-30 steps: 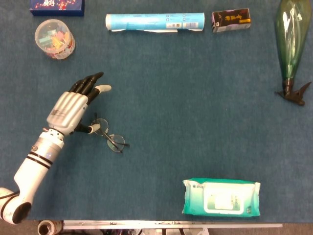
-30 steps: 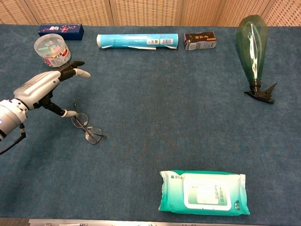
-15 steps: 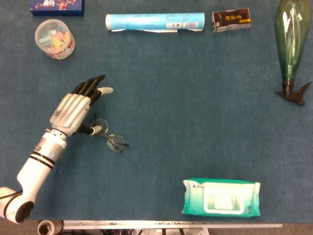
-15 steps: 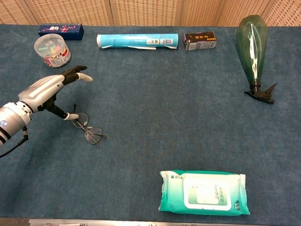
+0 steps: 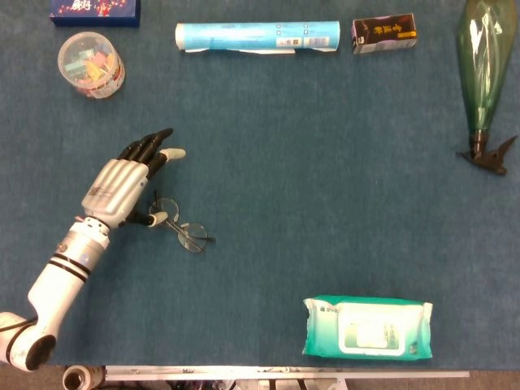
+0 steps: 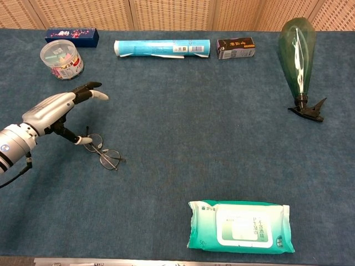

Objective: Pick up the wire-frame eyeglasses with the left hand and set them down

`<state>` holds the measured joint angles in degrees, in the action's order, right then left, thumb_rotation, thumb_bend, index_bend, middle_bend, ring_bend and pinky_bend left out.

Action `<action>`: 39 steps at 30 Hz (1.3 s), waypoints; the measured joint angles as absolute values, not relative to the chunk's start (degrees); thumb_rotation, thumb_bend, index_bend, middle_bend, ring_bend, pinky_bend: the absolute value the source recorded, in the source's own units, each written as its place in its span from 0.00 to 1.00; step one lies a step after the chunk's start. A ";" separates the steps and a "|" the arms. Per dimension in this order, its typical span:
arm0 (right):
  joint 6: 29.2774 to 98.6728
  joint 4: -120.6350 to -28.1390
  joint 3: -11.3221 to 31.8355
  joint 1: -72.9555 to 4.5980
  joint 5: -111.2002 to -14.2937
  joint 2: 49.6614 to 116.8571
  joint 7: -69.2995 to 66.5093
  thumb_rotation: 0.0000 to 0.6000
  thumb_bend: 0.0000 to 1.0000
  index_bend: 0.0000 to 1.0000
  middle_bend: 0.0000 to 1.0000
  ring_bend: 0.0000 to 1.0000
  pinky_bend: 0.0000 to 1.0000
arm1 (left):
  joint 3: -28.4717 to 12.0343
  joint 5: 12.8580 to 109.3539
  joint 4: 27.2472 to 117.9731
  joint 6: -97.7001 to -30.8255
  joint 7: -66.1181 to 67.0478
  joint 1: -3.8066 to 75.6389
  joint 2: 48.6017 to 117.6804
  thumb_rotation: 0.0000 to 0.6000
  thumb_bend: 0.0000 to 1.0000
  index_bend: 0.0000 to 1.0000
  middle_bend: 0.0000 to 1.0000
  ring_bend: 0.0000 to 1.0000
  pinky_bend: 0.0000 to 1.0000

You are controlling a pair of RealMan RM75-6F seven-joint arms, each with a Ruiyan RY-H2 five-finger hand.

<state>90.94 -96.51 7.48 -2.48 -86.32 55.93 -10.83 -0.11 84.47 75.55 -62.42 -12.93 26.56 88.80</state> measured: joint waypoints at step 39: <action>89.85 -96.25 7.09 -2.97 -86.49 56.78 -9.22 1.00 0.51 0.64 0.47 0.29 0.43 | 0.94 86.72 96.22 -72.41 -5.23 21.05 67.84 1.00 0.00 0.19 0.00 0.01 0.09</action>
<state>89.85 -96.25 7.09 -2.97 -86.49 56.78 -9.22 0.94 86.72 96.22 -72.41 -5.23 21.05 67.84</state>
